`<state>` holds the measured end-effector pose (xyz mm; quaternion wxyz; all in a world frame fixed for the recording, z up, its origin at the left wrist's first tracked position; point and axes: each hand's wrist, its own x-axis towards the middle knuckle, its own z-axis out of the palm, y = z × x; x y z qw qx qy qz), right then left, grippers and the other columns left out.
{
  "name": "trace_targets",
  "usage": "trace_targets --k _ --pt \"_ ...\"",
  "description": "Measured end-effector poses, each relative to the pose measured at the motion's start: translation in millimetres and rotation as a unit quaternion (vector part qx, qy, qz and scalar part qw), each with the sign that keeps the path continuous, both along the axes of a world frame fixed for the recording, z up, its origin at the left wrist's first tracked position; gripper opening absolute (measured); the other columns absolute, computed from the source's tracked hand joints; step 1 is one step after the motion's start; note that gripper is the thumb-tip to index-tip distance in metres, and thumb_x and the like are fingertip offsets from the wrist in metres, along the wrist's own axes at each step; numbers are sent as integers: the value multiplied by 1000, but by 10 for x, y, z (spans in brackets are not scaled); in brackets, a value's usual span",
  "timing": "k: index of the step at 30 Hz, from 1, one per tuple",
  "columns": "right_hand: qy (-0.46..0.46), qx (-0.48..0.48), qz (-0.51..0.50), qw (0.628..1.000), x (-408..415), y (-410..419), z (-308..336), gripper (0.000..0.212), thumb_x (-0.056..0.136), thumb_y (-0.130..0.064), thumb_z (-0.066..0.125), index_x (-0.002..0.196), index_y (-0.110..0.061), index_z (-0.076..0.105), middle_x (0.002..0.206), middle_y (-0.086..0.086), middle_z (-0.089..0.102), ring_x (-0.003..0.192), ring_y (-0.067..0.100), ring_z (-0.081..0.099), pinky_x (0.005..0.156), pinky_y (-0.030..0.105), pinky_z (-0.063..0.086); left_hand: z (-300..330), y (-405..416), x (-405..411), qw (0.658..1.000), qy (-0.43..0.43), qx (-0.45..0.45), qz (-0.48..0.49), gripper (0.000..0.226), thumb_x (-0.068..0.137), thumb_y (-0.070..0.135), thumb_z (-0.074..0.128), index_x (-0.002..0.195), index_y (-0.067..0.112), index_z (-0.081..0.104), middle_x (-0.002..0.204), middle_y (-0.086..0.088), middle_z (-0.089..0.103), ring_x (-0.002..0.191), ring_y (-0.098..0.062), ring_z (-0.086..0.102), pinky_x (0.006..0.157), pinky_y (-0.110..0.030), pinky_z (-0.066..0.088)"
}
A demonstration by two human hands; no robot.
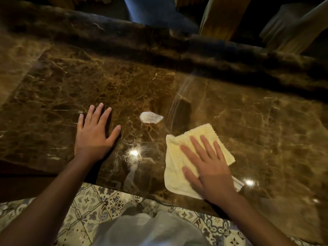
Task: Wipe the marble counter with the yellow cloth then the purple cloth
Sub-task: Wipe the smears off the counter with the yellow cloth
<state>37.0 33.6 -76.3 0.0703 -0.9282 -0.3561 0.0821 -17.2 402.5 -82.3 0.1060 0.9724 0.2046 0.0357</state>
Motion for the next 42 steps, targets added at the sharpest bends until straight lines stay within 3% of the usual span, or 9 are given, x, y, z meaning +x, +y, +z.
trace_targets --k 8,11,18,24,28,32,35,38,42 --pt "-16 -19 -237 971 1788 366 5 67 98 -61 27 159 -33 23 171 7 16 158 34 6 126 59 4 -6 4 1 1000 -2 5 0 75 95 65 33 157 23 33 169 -5 26 159 -24 13 128 -52 8" --pt "-6 -10 -268 963 2032 758 49 67 99 -58 28 159 -30 24 171 10 18 157 36 7 124 62 5 2 -2 0 1000 -4 7 0 74 95 64 34 157 23 34 169 -5 26 159 -24 14 128 -52 8" --pt "-18 -5 -96 995 602 814 31 67 100 -60 26 160 -30 25 170 8 19 158 32 8 125 58 8 4 5 -8 1000 -7 8 -3 74 96 64 33 157 23 33 169 -5 26 159 -25 14 128 -53 9" --pt "9 -6 -53 999 -422 382 31 62 103 -59 26 160 -34 23 171 0 13 159 25 -1 125 57 10 16 4 -36 1000 -14 7 -13 75 96 65 29 157 22 33 169 -7 26 159 -26 14 127 -54 10" --pt "25 71 -151 986 -448 197 83 65 101 -64 23 159 -36 23 171 -5 14 159 17 3 128 52 6 16 21 -33 1000 -11 1 -16 76 95 66 28 157 21 33 169 -8 27 158 -27 15 127 -56 10" --pt "13 2 -371 929 -248 120 163 90 93 -74 32 160 -15 19 171 8 17 158 24 6 128 51 6 18 28 -36 1000 -11 -7 -19 73 97 64 34 156 21 34 169 -9 27 158 -29 15 126 -56 10" --pt "8 -17 -362 932 -274 266 173 89 93 -74 26 157 -12 29 170 10 18 159 25 4 128 51 5 17 29 -43 1000 -12 -11 -18 70 99 61 40 157 20 35 169 -9 27 158 -29 14 127 -57 9" --pt "-18 44 -355 933 -424 445 144 89 94 -70 25 161 -13 17 172 10 6 159 25 -3 128 52 5 26 34 -43 1000 -9 -16 -22 71 99 60 40 157 20 34 169 -9 25 159 -29 13 127 -57 9" --pt "-31 36 -233 971 -675 535 67 70 99 -63 29 161 -33 16 172 2 2 159 24 -8 128 54 1 3 51 -57 999 -6 -22 -33 71 100 59 37 158 18 33 170 -10 23 159 -31 12 126 -58 7"
